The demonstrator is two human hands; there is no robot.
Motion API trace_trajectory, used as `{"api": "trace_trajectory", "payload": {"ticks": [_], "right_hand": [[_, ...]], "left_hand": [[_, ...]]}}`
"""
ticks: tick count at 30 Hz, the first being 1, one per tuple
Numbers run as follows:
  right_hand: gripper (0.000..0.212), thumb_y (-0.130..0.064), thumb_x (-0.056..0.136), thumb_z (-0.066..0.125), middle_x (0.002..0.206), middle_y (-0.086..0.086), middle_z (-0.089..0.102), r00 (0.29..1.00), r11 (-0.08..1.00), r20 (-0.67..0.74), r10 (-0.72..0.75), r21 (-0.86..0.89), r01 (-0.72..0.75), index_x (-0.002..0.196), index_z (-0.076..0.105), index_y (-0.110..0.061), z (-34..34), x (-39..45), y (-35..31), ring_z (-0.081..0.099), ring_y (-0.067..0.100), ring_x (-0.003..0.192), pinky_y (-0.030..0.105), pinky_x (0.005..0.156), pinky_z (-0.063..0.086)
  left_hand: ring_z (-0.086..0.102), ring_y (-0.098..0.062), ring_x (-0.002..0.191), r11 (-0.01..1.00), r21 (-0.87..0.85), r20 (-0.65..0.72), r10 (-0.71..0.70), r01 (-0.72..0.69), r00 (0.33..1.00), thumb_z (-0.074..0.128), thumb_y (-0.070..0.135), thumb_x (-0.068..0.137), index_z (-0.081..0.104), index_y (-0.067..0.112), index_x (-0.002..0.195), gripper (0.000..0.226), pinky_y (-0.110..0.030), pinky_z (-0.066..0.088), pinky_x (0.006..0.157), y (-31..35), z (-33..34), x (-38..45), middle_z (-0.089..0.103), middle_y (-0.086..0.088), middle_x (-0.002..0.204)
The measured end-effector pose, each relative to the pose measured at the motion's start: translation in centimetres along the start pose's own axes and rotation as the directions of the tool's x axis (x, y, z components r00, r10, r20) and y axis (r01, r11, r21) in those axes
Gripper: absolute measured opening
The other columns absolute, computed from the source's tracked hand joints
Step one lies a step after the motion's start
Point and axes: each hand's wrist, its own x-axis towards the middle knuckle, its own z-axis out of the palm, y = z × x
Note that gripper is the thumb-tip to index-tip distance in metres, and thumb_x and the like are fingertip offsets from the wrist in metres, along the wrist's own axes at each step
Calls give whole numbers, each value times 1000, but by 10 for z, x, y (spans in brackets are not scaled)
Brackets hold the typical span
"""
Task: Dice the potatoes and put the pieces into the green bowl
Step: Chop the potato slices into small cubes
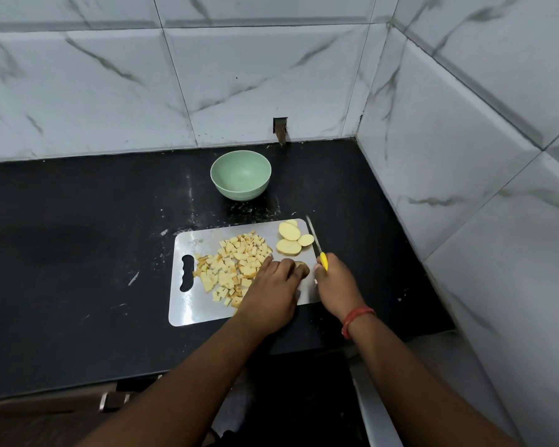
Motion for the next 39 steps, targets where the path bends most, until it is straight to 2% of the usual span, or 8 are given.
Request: {"api": "trace_trajectory", "payload": {"ticks": [6,11,16,21,28,33,37,39], "right_hand": [[14,-20,103,37,99,17,61,999,978,47,-14,-206,23,106,43,-8,-3,-29,0,54,25,78,30,64,36],[12,-15,102,36,103,21,62,990,948,142,16,-317,30,109,40,-5,1,-36,-1,62,34,89,29,64,37],[15,-7,98,38,104,19,63,986,940,155,56,-342,0,112,39,-4,3,-38,-4,64,32,90,29,64,40],[18,-10,97,41,107,20,62,979,948,192,74,-319,-9,114,40,-2,2,-35,-9,63,32,90,31,66,42],[25,-6,96,40,114,21,60,970,939,221,102,-343,-21,120,38,-2,3,-30,-15,62,33,99,33,74,46],[25,-6,97,38,113,21,60,974,942,203,99,-335,-26,121,38,-2,5,-32,-13,62,31,97,32,69,41],[25,-5,96,39,111,22,61,979,944,174,103,-326,-42,120,39,-2,4,-34,-11,62,32,95,30,68,41],[24,-4,95,39,111,22,61,981,940,165,98,-339,-37,119,39,-1,3,-35,-10,62,34,95,30,67,40]], "left_hand": [[54,-26,123,999,-15,-20,40,-40,999,58,24,95,57,8,140,48,-45,20,124,-9,4,-6,55,-10,139],[56,-26,121,999,-4,-17,33,-33,999,61,23,95,58,6,140,48,-41,19,121,-7,4,-3,58,-11,137],[54,-31,113,1000,-27,17,7,-7,1000,52,25,96,55,3,141,50,-50,27,122,-1,5,0,55,-11,122],[53,-29,101,995,-97,-15,-18,17,1000,61,25,93,55,7,140,50,-54,25,121,8,5,7,51,-8,106],[41,-30,139,993,-96,18,70,-68,997,48,34,100,47,12,149,54,-45,19,125,-11,11,2,40,-14,154],[51,-32,125,994,-32,63,109,-107,992,46,36,102,51,9,148,53,-42,31,121,-13,10,5,53,-10,132],[52,-33,111,997,-28,81,70,-68,994,51,31,102,51,10,147,50,-40,45,101,-7,6,9,51,-10,116],[52,-32,107,998,-22,56,65,-64,996,53,32,100,53,9,145,50,-41,45,100,-5,5,10,50,-10,113]]}}
